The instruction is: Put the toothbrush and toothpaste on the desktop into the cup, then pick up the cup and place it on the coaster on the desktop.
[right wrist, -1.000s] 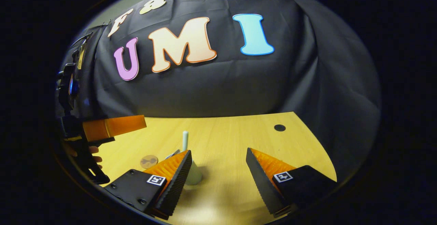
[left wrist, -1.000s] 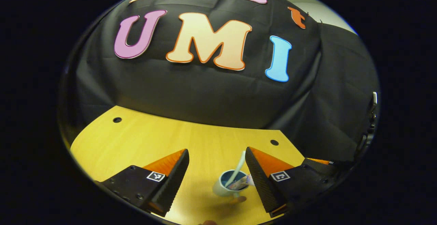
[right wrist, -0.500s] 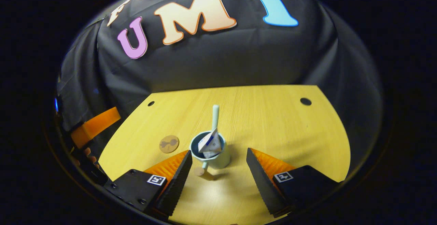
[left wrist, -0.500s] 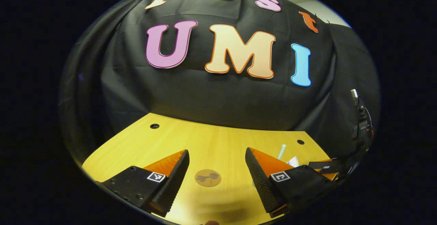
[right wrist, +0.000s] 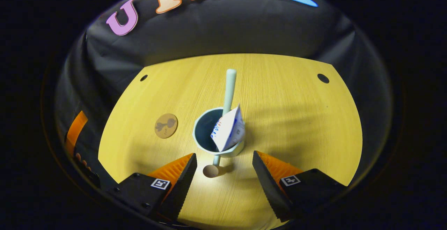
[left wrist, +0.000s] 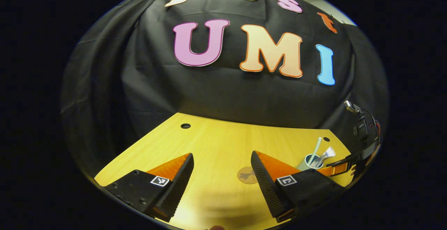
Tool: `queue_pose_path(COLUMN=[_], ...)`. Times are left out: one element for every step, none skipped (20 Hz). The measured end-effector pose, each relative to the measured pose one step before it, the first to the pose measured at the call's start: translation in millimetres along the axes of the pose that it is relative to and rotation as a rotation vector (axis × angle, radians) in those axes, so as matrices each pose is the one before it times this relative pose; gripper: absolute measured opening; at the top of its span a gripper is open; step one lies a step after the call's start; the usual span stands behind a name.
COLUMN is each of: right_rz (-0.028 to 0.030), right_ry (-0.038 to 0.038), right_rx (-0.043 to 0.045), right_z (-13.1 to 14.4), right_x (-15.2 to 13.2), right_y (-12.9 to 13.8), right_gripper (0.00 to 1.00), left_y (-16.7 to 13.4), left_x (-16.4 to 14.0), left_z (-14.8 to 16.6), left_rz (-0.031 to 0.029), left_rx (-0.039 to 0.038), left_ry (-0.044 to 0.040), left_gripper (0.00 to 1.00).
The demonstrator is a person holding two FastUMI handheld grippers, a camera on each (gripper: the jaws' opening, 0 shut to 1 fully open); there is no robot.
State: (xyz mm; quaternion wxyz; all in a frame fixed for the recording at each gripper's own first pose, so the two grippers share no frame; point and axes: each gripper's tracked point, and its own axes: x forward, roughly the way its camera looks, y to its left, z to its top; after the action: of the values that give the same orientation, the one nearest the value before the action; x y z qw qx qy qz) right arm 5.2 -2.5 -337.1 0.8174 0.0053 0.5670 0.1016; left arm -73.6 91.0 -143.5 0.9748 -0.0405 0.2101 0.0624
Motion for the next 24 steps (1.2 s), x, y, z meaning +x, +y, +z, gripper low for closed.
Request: queue_pose_path(right_rz=[-0.01003,-0.00973,-0.01049,-0.00831,0.0029,0.00692,-0.00058,-0.00384,-0.00359,-0.00641,-0.00859,-0.01512,-0.01599,0.00702,-0.00032,-0.00059,-0.00227,0.00139,0.00088,0.00129,0.00608,0.00793,0.00622,0.01096], right_ry=[0.02322,0.02393,0.02618,0.0284,0.0276,0.03227,0.02773,0.01727,0.01484,0.01146,0.00816,0.00699,0.0027,0.01235,0.01298,-0.00124,0.00334,-0.0032,-0.00307,-0.00749,-0.00431,-0.0059,-0.01163,-0.00755], right_rx=[-0.01219,-0.01424,-0.01716,-0.01631,-0.00997,-0.00572,-0.00441,-0.00413,-0.00362,-0.00297,0.00066,-0.0071,-0.00957,0.00783,0.00816,-0.00248,-0.00377,-0.00063,-0.00195,-0.00543,-0.00326,0.00247,0.00202,0.00063], right_z=[-2.27,-1.24,-2.08,-2.79,-2.38,-4.01,-3.18,-0.66,-0.57,0.11,0.31,-0.32,-0.53,-0.9,-3.08,0.61,-0.22,0.65,-0.26,1.55,0.23,2.33,3.31,2.39], right_x=[5.06,2.89,4.85,5.25,4.02,2.3,2.73,2.16,2.02,2.43,1.77,1.39,1.03,-2.32,2.42,-0.62,2.88,0.47,-1.17,-1.12,-1.2,-0.62,-2.74,-1.39], right_y=[1.67,2.0,0.76,1.6,2.06,2.75,0.14,-0.27,0.5,-0.46,-0.48,-2.27,-4.81,0.06,0.21,-0.3,0.84,1.99,1.67,1.56,0.04,1.95,1.08,1.57], right_gripper=[0.94,0.94,0.95,0.94,0.99,0.98,0.91,0.94,0.85,0.9,0.83,0.82,0.79,0.71,0.58,0.46,0.26,0.27,0.26,0.26,0.23,0.26,0.24,0.24], left_y=[10.38,10.79,10.27,9.35,9.01,8.56,9.06,8.29,7.29,6.9,6.02,5.39,4.1,3.16,3.11,1.3,2.09,1.01,0.48,0.24,-0.22,-0.7,0.09,0.57], left_x=[-2.11,-2.47,-1.21,-1.53,-1.31,-1.27,0.37,-0.58,0.2,0.72,0.82,1.32,1.24,0.91,1.48,1.14,2.73,1.93,0.38,1.1,1.13,0.81,1.25,2.37], left_z=[-1.5,-1.34,-1.96,-2.62,-2.05,-1.62,-1.96,-1.63,-1.64,-1.47,-2.0,-1.5,-1.67,-0.81,0.6,0.05,-0.68,-0.85,0.24,0.33,-0.32,0.7,0.95,-0.64], left_rz=[0.01452,0.01575,0.01275,0.01208,0.0128,0.01254,0.01222,0.01145,0.00925,0.00782,0.00618,0.0046,0.00264,0.00136,0.00013,-0.00158,-0.00274,-0.00317,-0.0044,-0.00389,-0.00327,-0.00578,-0.00281,-0.0042], left_rx=[-0.00263,-0.00208,-0.00276,-0.0049,-0.00564,-0.00544,-0.00558,-0.0066,-0.00822,-0.00919,-0.00801,-0.00453,-0.00195,0.00079,0.00171,0.00089,0.00015,-0.00182,-0.00118,0.00126,0.00155,0.00336,0.00423,0.00382], left_ry=[0.00057,0.0018,0.00066,0.00462,0.00346,0.00427,0.00142,0.00267,0.00225,0.00237,0.00405,0.00521,0.00441,0.00145,-0.00032,0.00099,-0.00009,0.00192,0.00155,0.00093,0.00128,-0.00093,0.00024,-0.00032], left_gripper=[0.95,0.95,0.95,0.95,0.95,0.95,0.95,0.95,0.95,0.95,0.95,0.95,0.95,0.95,0.95,0.95,0.95,0.95,0.95,0.95,0.95,0.95,0.95,0.95])
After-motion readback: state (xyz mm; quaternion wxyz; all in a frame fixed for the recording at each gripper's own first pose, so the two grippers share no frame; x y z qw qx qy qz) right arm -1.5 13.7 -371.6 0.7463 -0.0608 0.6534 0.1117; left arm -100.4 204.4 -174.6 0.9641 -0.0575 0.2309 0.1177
